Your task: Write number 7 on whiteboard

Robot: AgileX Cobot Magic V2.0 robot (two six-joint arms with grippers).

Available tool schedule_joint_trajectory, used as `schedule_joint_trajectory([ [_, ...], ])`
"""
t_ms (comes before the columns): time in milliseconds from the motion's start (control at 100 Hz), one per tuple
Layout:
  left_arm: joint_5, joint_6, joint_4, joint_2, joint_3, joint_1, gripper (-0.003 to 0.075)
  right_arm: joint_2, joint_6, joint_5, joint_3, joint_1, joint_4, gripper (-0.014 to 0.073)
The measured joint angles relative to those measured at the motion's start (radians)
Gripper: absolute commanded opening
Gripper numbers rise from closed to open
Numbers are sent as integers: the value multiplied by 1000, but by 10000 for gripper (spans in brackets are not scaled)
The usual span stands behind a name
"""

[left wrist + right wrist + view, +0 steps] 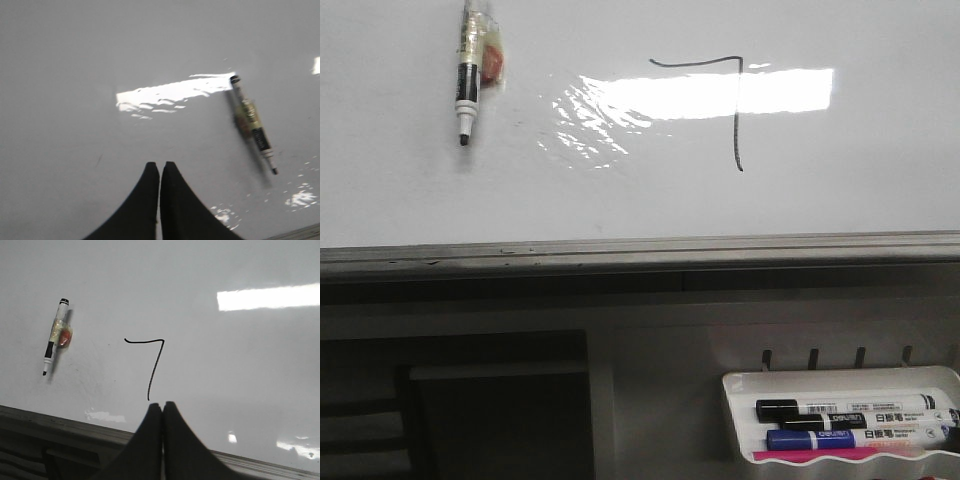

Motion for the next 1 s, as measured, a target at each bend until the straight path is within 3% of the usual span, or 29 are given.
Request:
schedule_joint_trajectory([
  [180, 0, -142, 126, -137, 116, 155, -20, 0, -6, 0, 0, 0, 0, -64],
  [320, 30, -243, 204, -185, 126, 214, -20, 0, -6, 0, 0, 0, 1, -64],
  [470, 87, -274, 221, -185, 126, 216, -20, 0, -6, 0, 0, 0, 3, -64],
  [1000, 99, -282, 194, -185, 126, 206, -20, 0, -6, -1, 0, 0, 3, -64],
])
